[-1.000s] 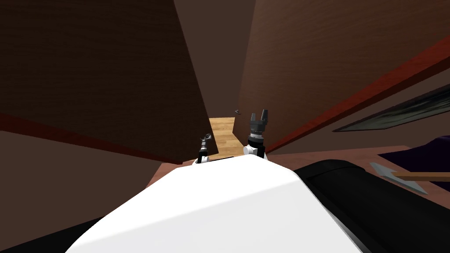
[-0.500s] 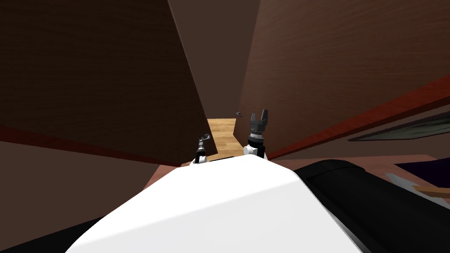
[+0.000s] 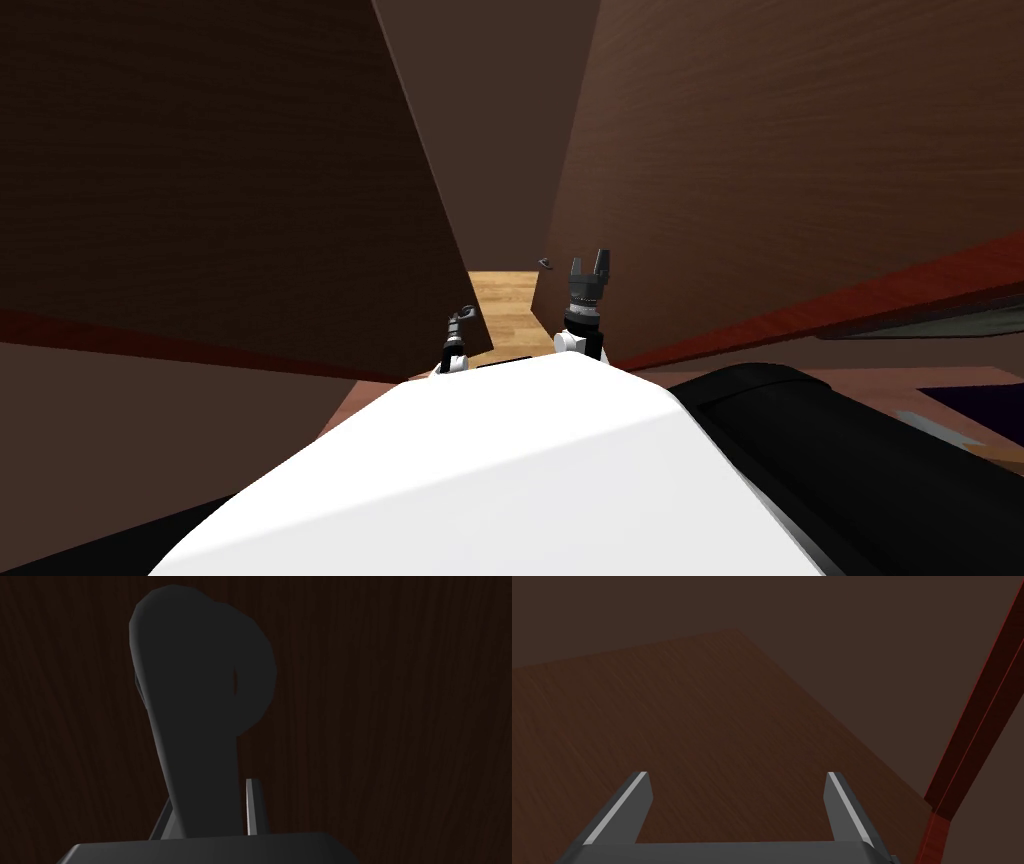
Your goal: Push the door open
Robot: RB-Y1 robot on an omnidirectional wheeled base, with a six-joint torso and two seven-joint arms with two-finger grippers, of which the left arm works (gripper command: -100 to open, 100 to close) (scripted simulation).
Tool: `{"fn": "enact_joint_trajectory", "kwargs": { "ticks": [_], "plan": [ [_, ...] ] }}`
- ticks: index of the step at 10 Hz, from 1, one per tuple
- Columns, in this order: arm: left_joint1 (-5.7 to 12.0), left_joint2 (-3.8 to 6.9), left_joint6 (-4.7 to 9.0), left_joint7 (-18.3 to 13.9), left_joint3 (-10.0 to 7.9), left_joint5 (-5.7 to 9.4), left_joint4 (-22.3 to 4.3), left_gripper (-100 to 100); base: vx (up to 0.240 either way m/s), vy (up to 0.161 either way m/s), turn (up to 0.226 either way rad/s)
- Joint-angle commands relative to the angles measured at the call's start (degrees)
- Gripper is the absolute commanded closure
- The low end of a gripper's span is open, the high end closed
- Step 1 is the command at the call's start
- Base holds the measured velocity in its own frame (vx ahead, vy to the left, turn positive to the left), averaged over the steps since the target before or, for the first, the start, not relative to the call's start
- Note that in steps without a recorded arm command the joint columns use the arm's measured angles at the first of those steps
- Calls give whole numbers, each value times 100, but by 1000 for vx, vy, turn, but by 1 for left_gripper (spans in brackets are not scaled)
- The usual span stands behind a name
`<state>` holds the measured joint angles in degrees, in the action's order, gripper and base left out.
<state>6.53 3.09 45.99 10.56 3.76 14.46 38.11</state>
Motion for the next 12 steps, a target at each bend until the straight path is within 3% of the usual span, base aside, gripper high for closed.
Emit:
{"fn": "enact_joint_trajectory", "kwargs": {
  "ticks": [1,6,12],
  "plan": [
    [11,115,-11,24,-174,80,73,100,150,-93,107],
    [43,92,-8,130,-550,269,59,100,201,-98,85],
    [75,-78,-5,237,-928,459,46,100,173,-84,82]
  ]
}}
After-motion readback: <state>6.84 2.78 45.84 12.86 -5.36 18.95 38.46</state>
